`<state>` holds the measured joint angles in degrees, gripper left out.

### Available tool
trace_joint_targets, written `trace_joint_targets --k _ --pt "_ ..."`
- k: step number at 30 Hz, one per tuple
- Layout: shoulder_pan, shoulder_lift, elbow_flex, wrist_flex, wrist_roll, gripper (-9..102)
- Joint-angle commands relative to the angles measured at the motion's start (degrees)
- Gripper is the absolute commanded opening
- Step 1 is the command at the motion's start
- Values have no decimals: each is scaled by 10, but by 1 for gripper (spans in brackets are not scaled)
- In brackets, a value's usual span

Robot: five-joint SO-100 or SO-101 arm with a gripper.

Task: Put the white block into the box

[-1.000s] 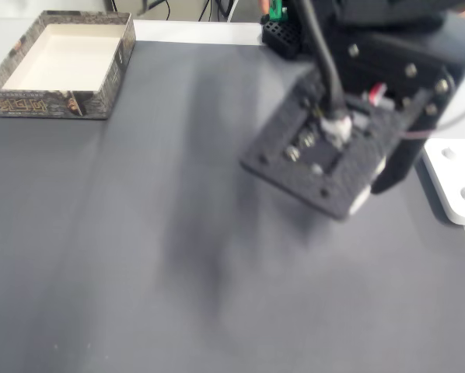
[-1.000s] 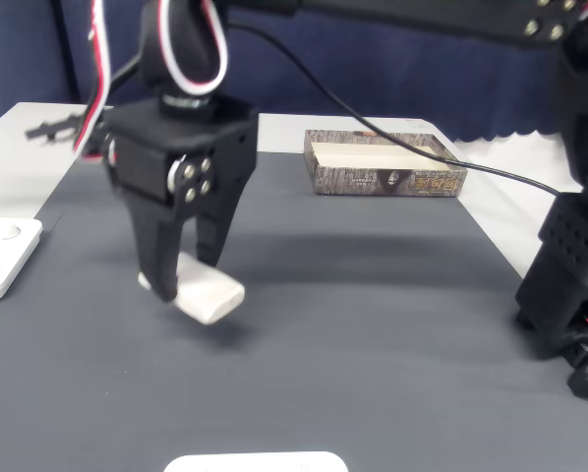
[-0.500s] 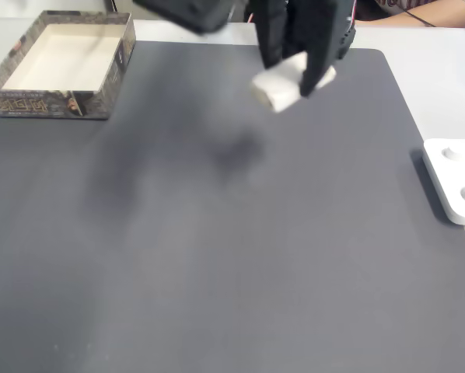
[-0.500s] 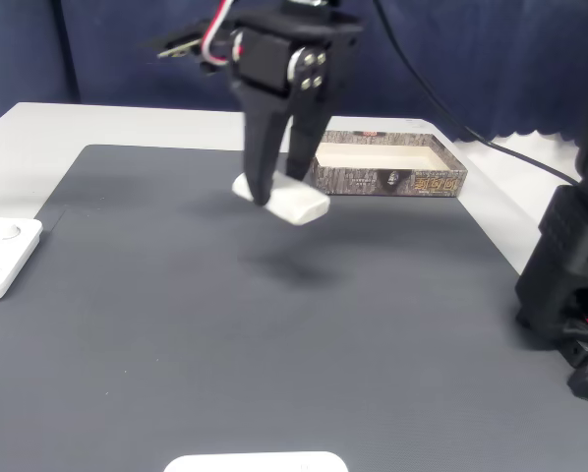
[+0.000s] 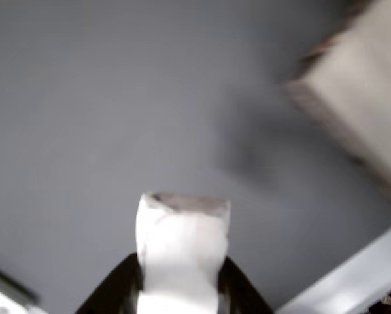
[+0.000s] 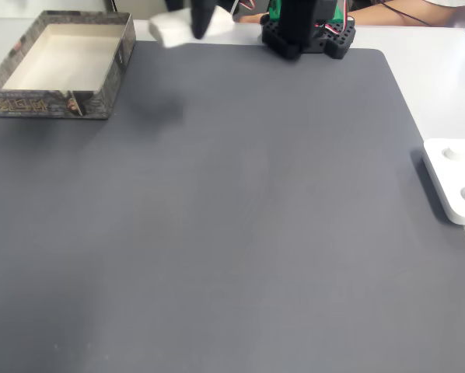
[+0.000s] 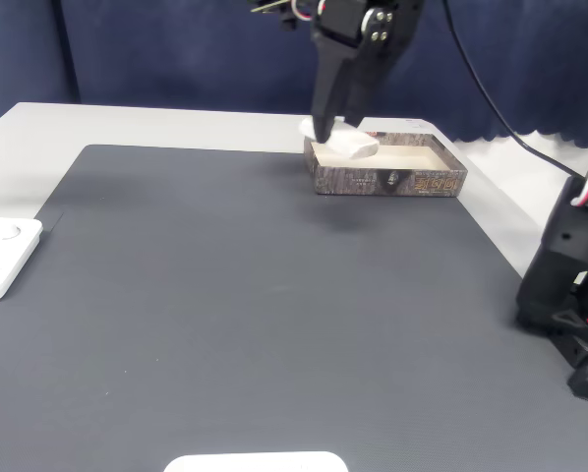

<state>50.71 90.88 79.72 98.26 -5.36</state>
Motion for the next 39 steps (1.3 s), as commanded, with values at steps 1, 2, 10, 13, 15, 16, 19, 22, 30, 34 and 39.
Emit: trace_joint_targets --k 1,2,10,13,15,16,19,22,30,34,39 --pt "85 -25 -72 -7 65 -2" --pt "101 -40 -87 -7 79 -2" --pt "188 -171 -239 -8 134 -2" --pt "209 -212 -282 -8 146 -2" --pt "223 -236 -301 -7 161 -2" --pt "230 -245 -308 -6 167 -2" --pt "254 -270 -308 -6 189 -2" --pt "272 -292 -310 -8 205 -2" --pt "300 -345 -363 -10 237 -2" --pt "305 -362 -379 -10 249 -2" --pt "301 -372 -383 -14 263 -2"
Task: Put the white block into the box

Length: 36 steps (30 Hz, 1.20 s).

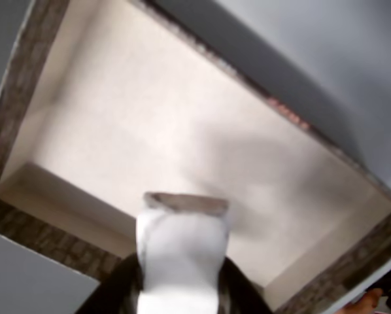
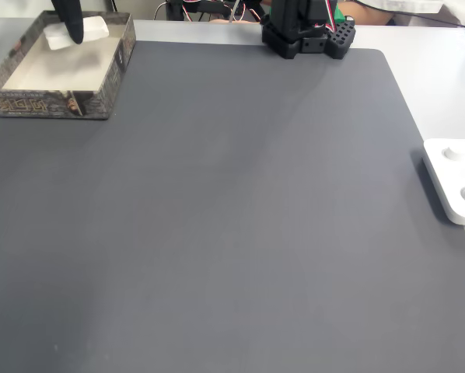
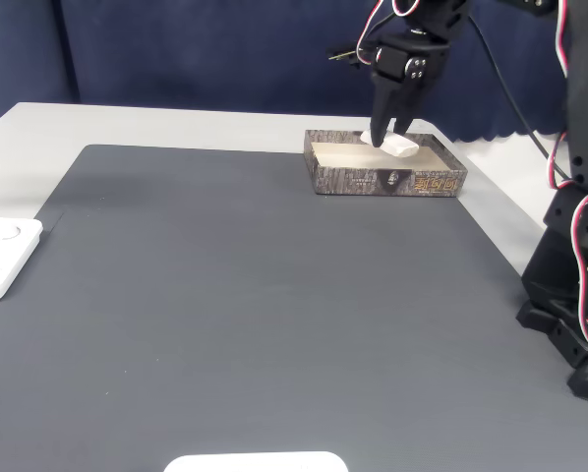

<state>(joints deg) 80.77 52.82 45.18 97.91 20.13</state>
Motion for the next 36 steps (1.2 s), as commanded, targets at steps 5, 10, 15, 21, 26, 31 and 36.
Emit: trace_joint_targets --k 5,10,15,21,26,31,36 --pt "-3 8 -38 -11 21 -2" --pt "-8 9 -39 -21 118 -2" --pt "-7 11 -39 -24 236 -2" --pt "-6 10 -40 -25 472 -2" --pt "-4 10 -45 -32 543 -2" --pt "-3 8 -48 -41 568 -2" --pt "-1 -2 -54 -41 570 -2"
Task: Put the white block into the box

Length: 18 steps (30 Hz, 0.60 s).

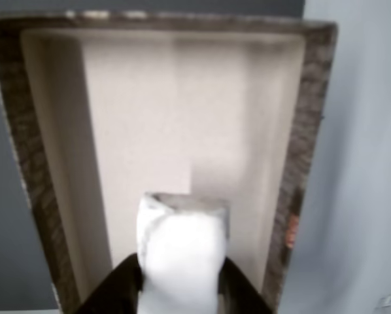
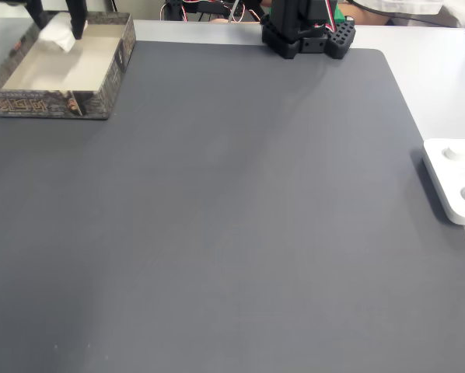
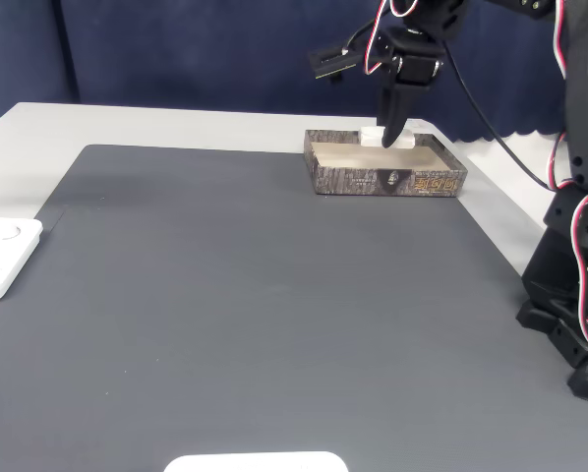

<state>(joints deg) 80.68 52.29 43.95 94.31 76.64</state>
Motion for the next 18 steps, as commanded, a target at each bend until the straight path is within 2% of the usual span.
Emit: trace_joint_targets --k 1,13,18 --pt "-1 2 -42 -5 5 -2" --pt "-11 -69 -84 -18 4 -1" --pt "-19 -82 -91 -28 3 4"
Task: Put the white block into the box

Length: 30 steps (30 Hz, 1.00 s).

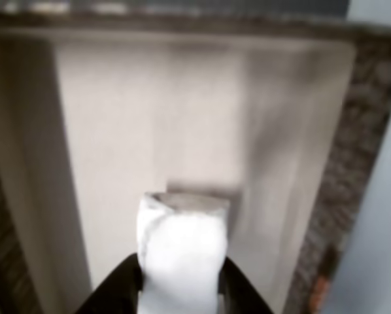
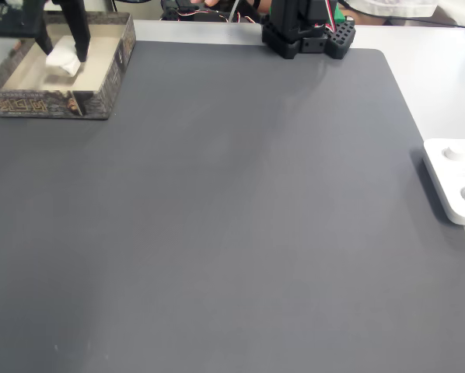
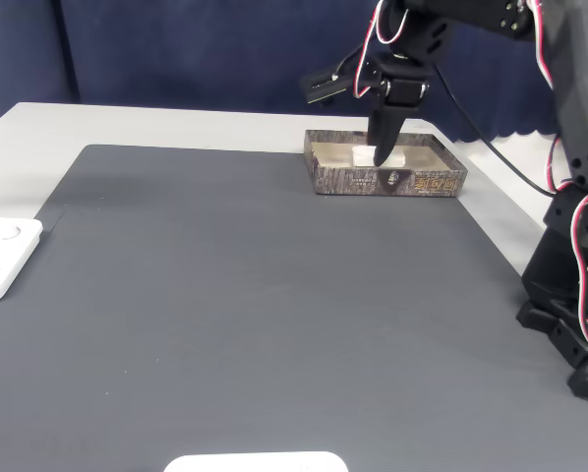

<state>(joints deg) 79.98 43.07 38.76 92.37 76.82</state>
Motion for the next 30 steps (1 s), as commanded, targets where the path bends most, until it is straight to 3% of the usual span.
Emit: trace_joint_targets --k 1,16,20,30 --pt "-14 9 -40 -10 1 5" --pt "-23 17 -7 -12 -47 19" --pt "-19 18 -7 -19 -46 30" --pt "-22 31 -7 -25 -44 37"
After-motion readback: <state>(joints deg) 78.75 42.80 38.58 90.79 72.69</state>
